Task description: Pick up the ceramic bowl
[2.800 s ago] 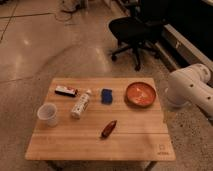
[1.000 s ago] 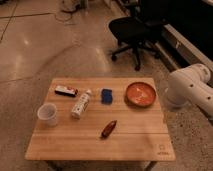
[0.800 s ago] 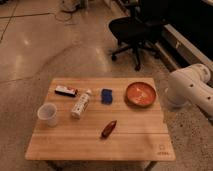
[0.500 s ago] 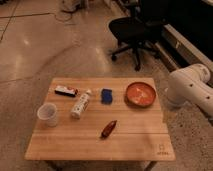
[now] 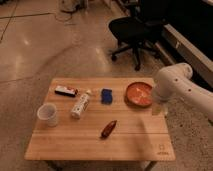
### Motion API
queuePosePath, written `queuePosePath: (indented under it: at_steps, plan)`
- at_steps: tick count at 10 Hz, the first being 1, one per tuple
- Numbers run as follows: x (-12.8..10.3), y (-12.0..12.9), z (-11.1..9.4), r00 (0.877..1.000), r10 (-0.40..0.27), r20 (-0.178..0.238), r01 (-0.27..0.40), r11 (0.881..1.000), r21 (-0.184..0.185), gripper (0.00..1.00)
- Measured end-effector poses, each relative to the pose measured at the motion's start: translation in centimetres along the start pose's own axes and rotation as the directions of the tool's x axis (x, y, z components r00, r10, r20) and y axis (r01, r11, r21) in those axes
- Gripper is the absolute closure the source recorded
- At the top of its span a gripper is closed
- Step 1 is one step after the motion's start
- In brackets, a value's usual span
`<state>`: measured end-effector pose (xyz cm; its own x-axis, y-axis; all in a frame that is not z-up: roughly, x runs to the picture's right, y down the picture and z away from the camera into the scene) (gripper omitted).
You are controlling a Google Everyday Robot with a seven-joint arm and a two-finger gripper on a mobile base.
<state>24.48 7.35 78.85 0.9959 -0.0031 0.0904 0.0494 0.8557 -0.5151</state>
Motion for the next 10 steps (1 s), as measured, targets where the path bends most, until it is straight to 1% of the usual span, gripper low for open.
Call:
queuePosePath:
  at_steps: [1, 3, 5, 7, 10]
  plan:
    - [0.4, -1.1, 1.0, 1.000, 0.000, -0.004, 0.000, 1.000, 0.004, 0.35]
    - [1.4, -3.1, 2.8, 1.000, 0.001, -0.028, 0.000, 1.000, 0.016, 0.35]
    - [1.8, -4.5, 4.7, 0.999, 0.012, -0.043, -0.011, 1.000, 0.014, 0.35]
    - [1.9, -4.7, 6.3, 0.999, 0.020, -0.041, -0.020, 1.000, -0.001, 0.35]
    - [1.5, -4.5, 8.7, 1.000, 0.018, -0.020, -0.018, 0.999, -0.026, 0.35]
